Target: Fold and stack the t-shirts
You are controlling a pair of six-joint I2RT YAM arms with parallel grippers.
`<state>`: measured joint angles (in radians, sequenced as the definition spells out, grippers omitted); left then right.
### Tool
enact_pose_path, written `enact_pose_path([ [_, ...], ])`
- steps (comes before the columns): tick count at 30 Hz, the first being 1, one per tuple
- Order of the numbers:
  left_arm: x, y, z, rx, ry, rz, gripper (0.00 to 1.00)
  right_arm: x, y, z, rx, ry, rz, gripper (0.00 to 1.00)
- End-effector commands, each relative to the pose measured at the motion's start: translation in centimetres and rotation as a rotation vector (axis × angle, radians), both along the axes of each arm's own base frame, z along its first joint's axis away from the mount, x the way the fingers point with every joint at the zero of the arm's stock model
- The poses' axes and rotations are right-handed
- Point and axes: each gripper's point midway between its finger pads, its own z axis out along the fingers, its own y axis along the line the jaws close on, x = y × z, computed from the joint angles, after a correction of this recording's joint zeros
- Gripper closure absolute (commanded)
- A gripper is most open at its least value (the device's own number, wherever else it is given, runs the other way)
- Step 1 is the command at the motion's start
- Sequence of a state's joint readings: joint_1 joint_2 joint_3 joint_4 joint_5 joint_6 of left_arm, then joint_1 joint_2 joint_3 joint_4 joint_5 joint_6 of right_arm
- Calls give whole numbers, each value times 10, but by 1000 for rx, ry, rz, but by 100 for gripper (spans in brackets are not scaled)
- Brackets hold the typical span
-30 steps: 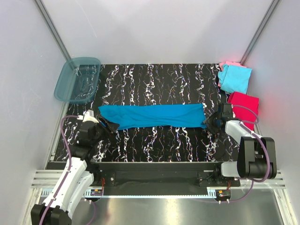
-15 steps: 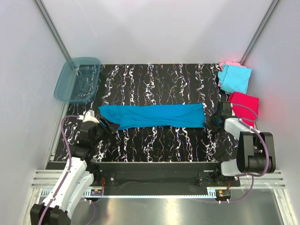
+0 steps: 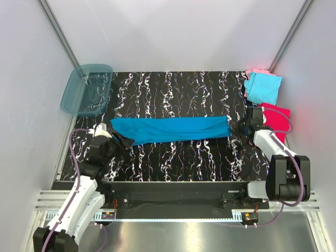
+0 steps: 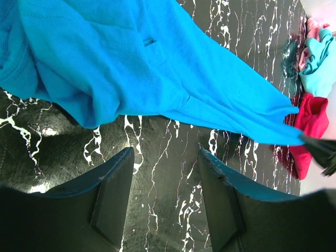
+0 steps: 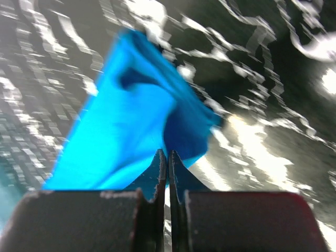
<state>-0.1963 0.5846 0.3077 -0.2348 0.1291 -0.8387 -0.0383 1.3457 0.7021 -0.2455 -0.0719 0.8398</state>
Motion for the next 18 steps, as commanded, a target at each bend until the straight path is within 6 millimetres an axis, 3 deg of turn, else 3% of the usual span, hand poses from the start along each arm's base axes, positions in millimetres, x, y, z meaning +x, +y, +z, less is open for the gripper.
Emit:
enact_pose_path([
  [1,12,0,29,-1,-88,8,44,28,5,44,11,-114,10,100],
  [8,11,-1,27,0,-85,9,45,75,9,80,28,-174,7,100],
  [9,11,-1,27,-2,-84,6,45,81,10,73,30,-152,6,100],
  [11,11,-2,27,-1,-84,4,45,99,12,83,26,-176,6,100],
  [13,11,-2,27,2,-86,2,45,112,10,73,24,-152,0,100],
  [14,11,-2,28,5,-90,1,44,123,11,81,25,-173,1,100],
  [15,11,-2,28,5,-88,-1,45,128,22,71,24,-150,26,100],
  [17,10,-2,27,6,-87,-3,45,144,28,80,23,-181,38,100],
  [18,10,-2,27,5,-85,-2,45,150,30,73,21,-170,45,100],
])
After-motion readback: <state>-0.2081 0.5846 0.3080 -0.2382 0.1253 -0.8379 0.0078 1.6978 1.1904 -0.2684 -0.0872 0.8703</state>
